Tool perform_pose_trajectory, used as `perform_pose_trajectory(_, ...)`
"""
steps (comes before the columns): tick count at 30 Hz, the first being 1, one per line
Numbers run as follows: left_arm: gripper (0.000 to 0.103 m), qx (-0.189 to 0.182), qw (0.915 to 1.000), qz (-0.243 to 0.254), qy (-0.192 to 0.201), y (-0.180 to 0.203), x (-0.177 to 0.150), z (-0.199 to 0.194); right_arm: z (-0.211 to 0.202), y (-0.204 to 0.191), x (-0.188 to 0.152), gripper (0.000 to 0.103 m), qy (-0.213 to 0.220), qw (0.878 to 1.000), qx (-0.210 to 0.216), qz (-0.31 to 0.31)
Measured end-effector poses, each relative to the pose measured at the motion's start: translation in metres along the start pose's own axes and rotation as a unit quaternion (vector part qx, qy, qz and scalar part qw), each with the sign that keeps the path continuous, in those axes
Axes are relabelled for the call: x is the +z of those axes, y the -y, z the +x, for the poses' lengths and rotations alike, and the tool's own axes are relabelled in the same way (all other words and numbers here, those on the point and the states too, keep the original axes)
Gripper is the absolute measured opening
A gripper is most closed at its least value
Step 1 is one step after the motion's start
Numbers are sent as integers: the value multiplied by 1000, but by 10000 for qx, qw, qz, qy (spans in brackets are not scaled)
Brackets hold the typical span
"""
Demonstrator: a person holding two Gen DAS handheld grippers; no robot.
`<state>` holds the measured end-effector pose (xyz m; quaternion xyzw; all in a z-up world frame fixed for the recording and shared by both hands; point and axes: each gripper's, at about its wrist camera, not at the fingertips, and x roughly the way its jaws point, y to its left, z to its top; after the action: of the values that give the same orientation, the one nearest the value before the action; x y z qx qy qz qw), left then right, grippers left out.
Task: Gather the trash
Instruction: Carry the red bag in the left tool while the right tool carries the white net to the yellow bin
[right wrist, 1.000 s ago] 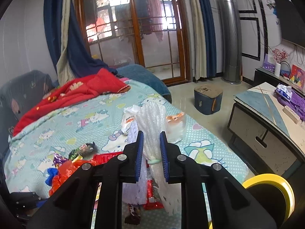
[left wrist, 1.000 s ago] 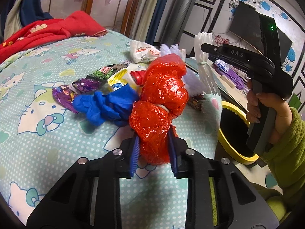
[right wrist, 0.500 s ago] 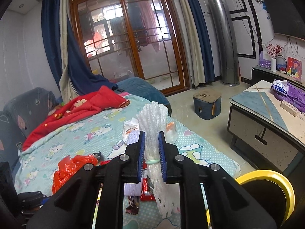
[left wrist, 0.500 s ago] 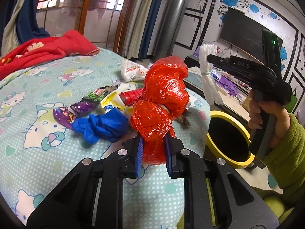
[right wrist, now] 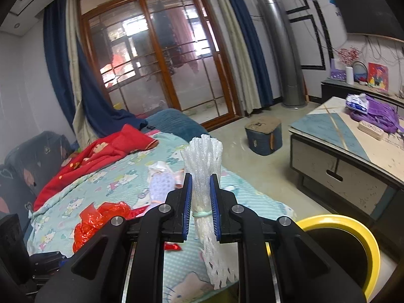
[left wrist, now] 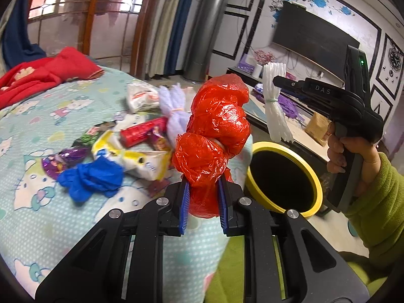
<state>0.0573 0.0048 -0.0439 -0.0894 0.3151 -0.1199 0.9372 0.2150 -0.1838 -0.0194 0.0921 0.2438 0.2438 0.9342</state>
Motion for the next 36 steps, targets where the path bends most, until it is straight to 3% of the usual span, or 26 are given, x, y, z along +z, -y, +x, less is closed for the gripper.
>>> perform_pose_trajectory(18,13,-466,9961,725,-168,59,23,44,-34,62,-4,14,146,9967,-619,496)
perform_pose_trajectory(36,14,-796,9864,1264,-683,102,12,98,-36,123,-16,14,-179,9861,-1104,1230)
